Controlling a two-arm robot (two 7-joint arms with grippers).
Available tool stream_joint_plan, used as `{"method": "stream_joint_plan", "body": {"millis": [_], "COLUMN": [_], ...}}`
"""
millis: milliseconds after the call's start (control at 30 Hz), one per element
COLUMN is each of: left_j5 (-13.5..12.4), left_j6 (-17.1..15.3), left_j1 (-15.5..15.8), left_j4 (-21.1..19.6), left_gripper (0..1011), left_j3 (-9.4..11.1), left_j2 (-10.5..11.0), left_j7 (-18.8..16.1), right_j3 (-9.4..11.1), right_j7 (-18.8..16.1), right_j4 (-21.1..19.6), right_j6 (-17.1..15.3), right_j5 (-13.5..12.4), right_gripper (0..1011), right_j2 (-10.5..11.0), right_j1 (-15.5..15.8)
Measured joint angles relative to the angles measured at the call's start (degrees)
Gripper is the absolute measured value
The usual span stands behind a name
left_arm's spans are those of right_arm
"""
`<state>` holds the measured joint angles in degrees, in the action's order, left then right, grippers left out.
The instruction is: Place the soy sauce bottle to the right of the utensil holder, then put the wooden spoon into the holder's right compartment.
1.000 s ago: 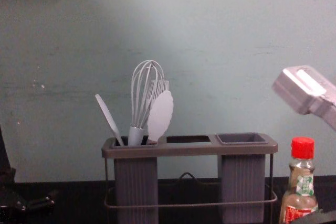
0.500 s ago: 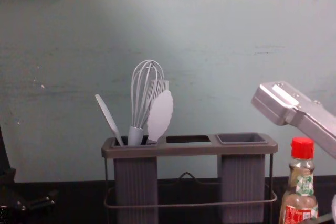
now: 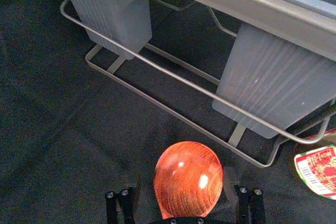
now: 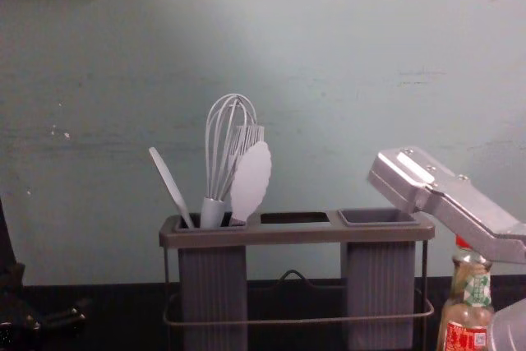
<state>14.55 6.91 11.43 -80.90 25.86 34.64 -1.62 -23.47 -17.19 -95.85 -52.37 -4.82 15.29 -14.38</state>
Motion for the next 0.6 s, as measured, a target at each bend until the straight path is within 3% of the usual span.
{"method": "stream_joint_plan", "body": {"millis": [600], "left_j5": [0.0], "left_j6": [0.0], "left_j1": [0.0], "left_j4": [0.0], "left_gripper": [1011], "left_j3": [0.0], "left_j2": [0.0], "left_j7": [0.0], "right_j3": [0.24], "right_j7": [-0.6], "right_j4": [2.1], "right_j6": [-0.78], "right_j5": [2.85], "right_gripper": [1002], "right_j2": [-1.82], "right_j1": [-1.06]}}
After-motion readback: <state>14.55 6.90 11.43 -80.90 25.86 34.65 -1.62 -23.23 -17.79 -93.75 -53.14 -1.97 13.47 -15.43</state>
